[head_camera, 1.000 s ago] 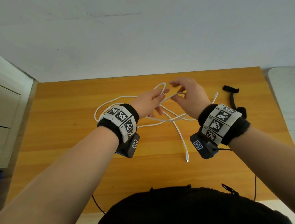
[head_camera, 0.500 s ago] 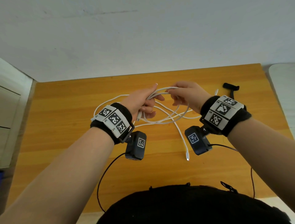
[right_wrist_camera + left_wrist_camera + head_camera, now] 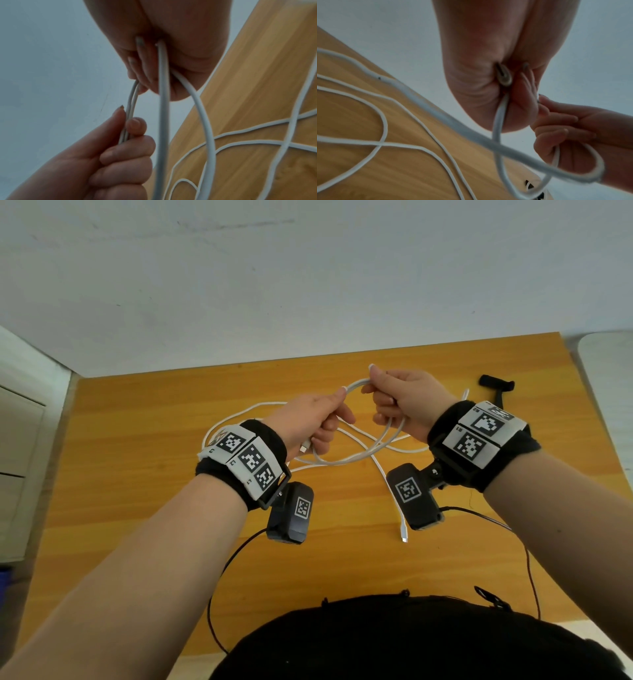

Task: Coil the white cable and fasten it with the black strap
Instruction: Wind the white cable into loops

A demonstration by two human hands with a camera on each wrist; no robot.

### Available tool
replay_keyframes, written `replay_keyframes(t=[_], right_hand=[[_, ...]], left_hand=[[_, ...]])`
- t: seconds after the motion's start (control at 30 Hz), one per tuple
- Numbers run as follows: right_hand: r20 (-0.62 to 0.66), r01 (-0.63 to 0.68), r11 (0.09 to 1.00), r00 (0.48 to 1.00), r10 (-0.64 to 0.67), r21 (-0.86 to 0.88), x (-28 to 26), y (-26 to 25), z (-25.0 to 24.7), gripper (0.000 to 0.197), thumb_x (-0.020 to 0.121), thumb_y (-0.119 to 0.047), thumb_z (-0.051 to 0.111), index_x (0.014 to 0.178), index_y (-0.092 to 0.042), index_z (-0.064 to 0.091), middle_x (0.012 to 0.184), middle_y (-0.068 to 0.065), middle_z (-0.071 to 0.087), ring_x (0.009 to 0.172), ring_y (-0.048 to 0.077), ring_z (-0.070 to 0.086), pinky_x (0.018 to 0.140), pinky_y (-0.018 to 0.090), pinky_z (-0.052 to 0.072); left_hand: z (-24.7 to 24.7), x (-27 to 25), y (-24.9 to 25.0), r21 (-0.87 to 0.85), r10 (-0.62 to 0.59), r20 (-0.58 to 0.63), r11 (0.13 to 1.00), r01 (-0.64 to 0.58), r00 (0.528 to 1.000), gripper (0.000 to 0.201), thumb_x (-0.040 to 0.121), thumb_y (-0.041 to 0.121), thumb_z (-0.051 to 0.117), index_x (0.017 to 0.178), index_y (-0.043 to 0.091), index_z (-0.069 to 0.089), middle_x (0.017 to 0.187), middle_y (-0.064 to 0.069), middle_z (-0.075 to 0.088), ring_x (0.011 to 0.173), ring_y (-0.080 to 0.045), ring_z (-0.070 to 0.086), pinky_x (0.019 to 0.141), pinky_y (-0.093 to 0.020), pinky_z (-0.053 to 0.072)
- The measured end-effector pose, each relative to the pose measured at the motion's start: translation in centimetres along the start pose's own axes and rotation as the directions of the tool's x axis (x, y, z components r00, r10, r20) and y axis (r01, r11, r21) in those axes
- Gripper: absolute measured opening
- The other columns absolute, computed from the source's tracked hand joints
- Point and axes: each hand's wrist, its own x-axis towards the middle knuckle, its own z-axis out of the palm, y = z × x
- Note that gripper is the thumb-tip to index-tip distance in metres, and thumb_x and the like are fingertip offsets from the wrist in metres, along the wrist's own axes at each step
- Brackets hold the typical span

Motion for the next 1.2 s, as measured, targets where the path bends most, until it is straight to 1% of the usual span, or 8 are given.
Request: replay_keyframes(t=[0.33, 0.47, 0.7, 0.8, 0.9, 1.03, 1.13, 1.2], right_hand=[[-0.140, 0.114, 0.990, 0.982, -0.124, -0.081, 0.6, 0.0, -0.7, 0.026, 0.086, -0.034, 0.064, 0.078, -0.009, 0.067, 0.058, -0.002, 0.044, 0.043, 0.007, 0.035, 0.053, 0.025, 0.039], [-0.085, 0.066, 0.993, 0.995, -0.058, 0.096, 0.6, 0.7, -0.8, 0.028, 0.090, -0.033, 0.057, 0.082, -0.008, 0.066, 0.055, -0.003, 0.046, 0.045, 0.010, 0.041, 0.058, 0.026, 0.043], [0.046, -0.129, 0.866, 0.991, 0.122, 0.482, -0.4, 2.8, -0.4, 0.026, 0.093, -0.029, 0.051, 0.081, -0.007, 0.054, 0.065, 0.007, 0.059, 0.078, 0.028, 0.068, 0.079, 0.043, 0.057], [0.072, -0.137, 0.752, 0.990, 0.119, 0.644, -0.5, 2.7, 0.0, 0.033, 0.094, -0.033, 0.047, 0.071, -0.010, 0.051, 0.054, 0.002, 0.053, 0.055, 0.019, 0.062, 0.072, 0.035, 0.059], [0.038, -0.109, 0.676, 0.992, 0.119, 0.729, -0.2, 1.8, 0.1, 0.038, 0.096, -0.037, 0.044, 0.067, -0.012, 0.046, 0.049, -0.002, 0.038, 0.042, 0.012, 0.039, 0.060, 0.028, 0.048], [0.001, -0.094, 0.689, 0.991, 0.134, 0.719, 0.3, 1.0, 0.2, 0.036, 0.096, -0.037, 0.045, 0.070, -0.011, 0.046, 0.049, -0.003, 0.034, 0.040, 0.011, 0.033, 0.058, 0.024, 0.040], [-0.029, -0.083, 0.737, 0.990, 0.138, 0.671, -0.1, 0.8, 0.6, 0.029, 0.094, -0.033, 0.049, 0.083, -0.007, 0.056, 0.060, 0.001, 0.049, 0.051, 0.014, 0.050, 0.061, 0.029, 0.051], [-0.003, -0.105, 0.807, 0.991, 0.130, 0.582, -0.6, 1.2, 1.0, 0.027, 0.093, -0.033, 0.050, 0.094, -0.007, 0.058, 0.078, 0.006, 0.060, 0.072, 0.019, 0.062, 0.070, 0.033, 0.056]], left_hand=[[0.9, -0.1, 1.2, -0.091, 0.137, -0.090, 0.985, -0.146, 0.986, 0.039, 0.099, 0.037, 0.039, 0.070, 0.013, 0.049, 0.043, 0.010, 0.027, 0.037, -0.006, 0.021, 0.042, -0.021, 0.018], [0.7, 0.1, 2.0, -0.227, 0.148, -0.124, 0.958, -0.173, 0.981, 0.040, 0.100, 0.037, 0.037, 0.069, 0.014, 0.047, 0.042, 0.010, 0.027, 0.035, -0.005, 0.021, 0.038, -0.017, 0.019], [-0.1, -0.1, 3.2, -0.499, 0.092, -0.137, 0.854, -0.148, 0.986, 0.041, 0.098, 0.041, 0.038, 0.068, 0.016, 0.048, 0.042, 0.010, 0.025, 0.035, -0.005, 0.019, 0.039, -0.017, 0.017], [-0.2, -0.2, 2.9, -0.510, 0.055, -0.145, 0.851, -0.122, 0.988, 0.040, 0.098, 0.042, 0.039, 0.070, 0.015, 0.049, 0.044, 0.009, 0.025, 0.038, -0.006, 0.019, 0.038, -0.017, 0.019], [0.1, -0.2, 2.3, -0.535, 0.011, -0.112, 0.842, -0.070, 0.994, 0.039, 0.097, 0.042, 0.040, 0.072, 0.014, 0.051, 0.046, 0.008, 0.027, 0.037, -0.006, 0.021, 0.037, -0.017, 0.020], [0.3, -0.2, 2.4, -0.580, 0.018, -0.103, 0.811, -0.075, 0.995, 0.039, 0.097, 0.043, 0.041, 0.072, 0.014, 0.051, 0.046, 0.008, 0.027, 0.036, -0.006, 0.022, 0.037, -0.017, 0.020], [0.3, 0.0, 3.2, -0.652, 0.061, -0.103, 0.749, -0.114, 0.993, 0.041, 0.097, 0.043, 0.041, 0.070, 0.014, 0.050, 0.045, 0.008, 0.026, 0.035, -0.006, 0.021, 0.036, -0.017, 0.019], [0.2, 0.0, 3.8, -0.717, 0.081, -0.115, 0.683, -0.139, 0.990, 0.041, 0.097, 0.043, 0.040, 0.070, 0.013, 0.050, 0.044, 0.007, 0.027, 0.034, -0.006, 0.021, 0.036, -0.017, 0.018]])
